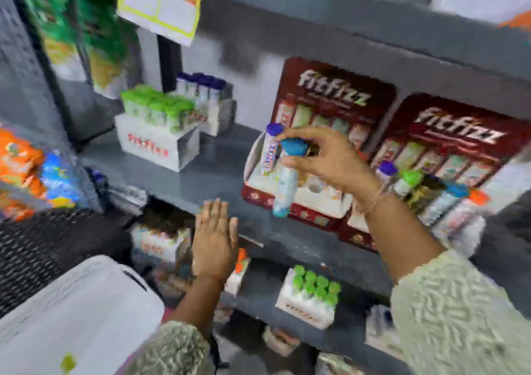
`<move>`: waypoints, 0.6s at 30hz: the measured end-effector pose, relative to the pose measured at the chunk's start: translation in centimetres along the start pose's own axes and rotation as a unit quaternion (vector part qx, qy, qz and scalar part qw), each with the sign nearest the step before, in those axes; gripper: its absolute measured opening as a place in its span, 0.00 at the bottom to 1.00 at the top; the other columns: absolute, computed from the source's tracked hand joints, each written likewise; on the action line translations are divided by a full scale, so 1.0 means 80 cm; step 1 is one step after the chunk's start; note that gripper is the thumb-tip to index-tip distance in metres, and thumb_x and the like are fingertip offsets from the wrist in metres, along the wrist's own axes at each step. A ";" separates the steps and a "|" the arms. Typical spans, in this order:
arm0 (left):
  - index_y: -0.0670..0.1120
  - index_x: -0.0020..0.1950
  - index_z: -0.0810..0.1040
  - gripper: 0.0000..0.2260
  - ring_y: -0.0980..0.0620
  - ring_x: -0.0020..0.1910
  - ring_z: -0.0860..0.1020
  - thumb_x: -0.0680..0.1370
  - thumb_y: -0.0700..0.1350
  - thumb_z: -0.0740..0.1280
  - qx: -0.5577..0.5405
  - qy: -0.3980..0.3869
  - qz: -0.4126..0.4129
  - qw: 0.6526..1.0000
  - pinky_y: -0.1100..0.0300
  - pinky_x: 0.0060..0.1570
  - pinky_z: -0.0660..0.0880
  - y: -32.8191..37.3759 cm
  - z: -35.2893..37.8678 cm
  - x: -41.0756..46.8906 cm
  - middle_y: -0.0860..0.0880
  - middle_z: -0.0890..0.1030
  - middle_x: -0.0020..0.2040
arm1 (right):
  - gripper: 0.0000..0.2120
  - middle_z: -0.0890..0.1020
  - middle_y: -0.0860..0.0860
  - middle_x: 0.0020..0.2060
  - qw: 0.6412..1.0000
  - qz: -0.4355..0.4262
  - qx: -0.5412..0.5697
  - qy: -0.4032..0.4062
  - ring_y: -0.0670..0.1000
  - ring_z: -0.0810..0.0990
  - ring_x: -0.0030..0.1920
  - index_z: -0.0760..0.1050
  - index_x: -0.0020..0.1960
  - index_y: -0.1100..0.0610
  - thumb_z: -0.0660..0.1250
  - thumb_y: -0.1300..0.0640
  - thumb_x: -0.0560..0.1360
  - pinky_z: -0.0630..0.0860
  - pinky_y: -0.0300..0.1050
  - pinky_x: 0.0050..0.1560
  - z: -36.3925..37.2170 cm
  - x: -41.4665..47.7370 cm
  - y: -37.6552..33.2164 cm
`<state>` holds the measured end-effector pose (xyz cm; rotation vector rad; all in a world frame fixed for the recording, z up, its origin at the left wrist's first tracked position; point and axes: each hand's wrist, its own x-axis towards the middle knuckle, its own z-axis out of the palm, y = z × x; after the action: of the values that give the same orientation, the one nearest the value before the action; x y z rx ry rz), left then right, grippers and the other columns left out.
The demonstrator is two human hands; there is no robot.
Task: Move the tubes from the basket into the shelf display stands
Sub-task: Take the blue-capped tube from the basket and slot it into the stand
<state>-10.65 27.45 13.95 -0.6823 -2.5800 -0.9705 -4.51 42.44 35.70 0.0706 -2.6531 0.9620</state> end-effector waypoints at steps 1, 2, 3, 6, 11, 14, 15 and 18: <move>0.31 0.59 0.73 0.33 0.31 0.60 0.71 0.81 0.55 0.39 -0.008 -0.016 0.028 0.999 0.46 0.63 0.60 0.016 0.008 0.004 0.31 0.75 0.59 | 0.16 0.79 0.48 0.44 0.999 0.001 -0.051 -0.014 0.33 0.74 0.37 0.79 0.52 0.59 0.72 0.66 0.65 0.67 0.23 0.38 -0.022 0.003 0.001; 0.32 0.59 0.74 0.33 0.32 0.59 0.72 0.81 0.55 0.40 -0.012 -0.033 0.053 0.998 0.46 0.62 0.63 0.030 0.016 0.005 0.32 0.76 0.58 | 0.15 0.81 0.50 0.45 0.992 0.007 -0.119 -0.030 0.35 0.74 0.40 0.79 0.51 0.58 0.71 0.66 0.65 0.68 0.27 0.40 -0.042 0.006 0.003; 0.32 0.58 0.75 0.32 0.33 0.58 0.73 0.81 0.55 0.40 -0.012 -0.048 0.075 0.996 0.43 0.60 0.67 0.041 0.024 0.007 0.33 0.77 0.57 | 0.15 0.82 0.52 0.46 0.982 0.019 -0.185 -0.043 0.40 0.75 0.44 0.80 0.51 0.57 0.71 0.66 0.65 0.68 0.33 0.39 -0.062 0.009 0.005; 0.33 0.58 0.76 0.34 0.35 0.58 0.74 0.81 0.56 0.40 0.000 -0.117 0.113 0.987 0.37 0.55 0.68 0.055 0.041 0.007 0.34 0.78 0.57 | 0.15 0.81 0.52 0.41 0.955 0.069 -0.269 -0.103 0.48 0.76 0.43 0.80 0.49 0.55 0.70 0.66 0.64 0.67 0.34 0.35 -0.100 0.015 0.013; 0.36 0.62 0.73 0.39 0.40 0.63 0.71 0.78 0.60 0.34 0.037 -0.174 0.124 0.976 0.43 0.63 0.57 0.053 0.055 0.000 0.38 0.75 0.62 | 0.17 0.81 0.50 0.47 0.937 0.098 -0.303 -0.142 0.47 0.74 0.43 0.80 0.50 0.52 0.71 0.66 0.64 0.68 0.37 0.36 -0.111 0.026 0.036; 0.37 0.66 0.69 0.42 0.43 0.67 0.66 0.75 0.63 0.30 0.027 -0.159 0.127 0.979 0.49 0.66 0.51 0.055 0.058 -0.001 0.40 0.71 0.66 | 0.16 0.82 0.54 0.53 0.939 0.109 -0.305 -0.111 0.50 0.76 0.45 0.79 0.53 0.53 0.70 0.63 0.67 0.70 0.39 0.40 -0.107 0.034 0.053; 0.38 0.68 0.66 0.45 0.45 0.69 0.62 0.72 0.65 0.26 0.020 -0.157 0.127 0.979 0.54 0.67 0.45 0.054 0.058 -0.002 0.41 0.67 0.69 | 0.14 0.81 0.54 0.53 0.943 0.111 -0.298 -0.102 0.50 0.76 0.45 0.78 0.54 0.54 0.70 0.60 0.68 0.70 0.39 0.38 -0.104 0.036 0.056; 0.41 0.72 0.58 0.51 0.49 0.72 0.54 0.65 0.68 0.20 0.018 -0.167 0.116 0.979 0.62 0.66 0.38 0.054 0.056 -0.003 0.45 0.59 0.73 | 0.16 0.80 0.55 0.52 0.947 0.119 -0.290 -0.075 0.51 0.75 0.45 0.77 0.54 0.56 0.69 0.50 0.69 0.70 0.40 0.37 -0.099 0.042 0.063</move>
<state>-8.67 33.28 12.92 -1.1956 -2.7039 -0.7881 -6.25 51.54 39.36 -0.3277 -3.0208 0.2020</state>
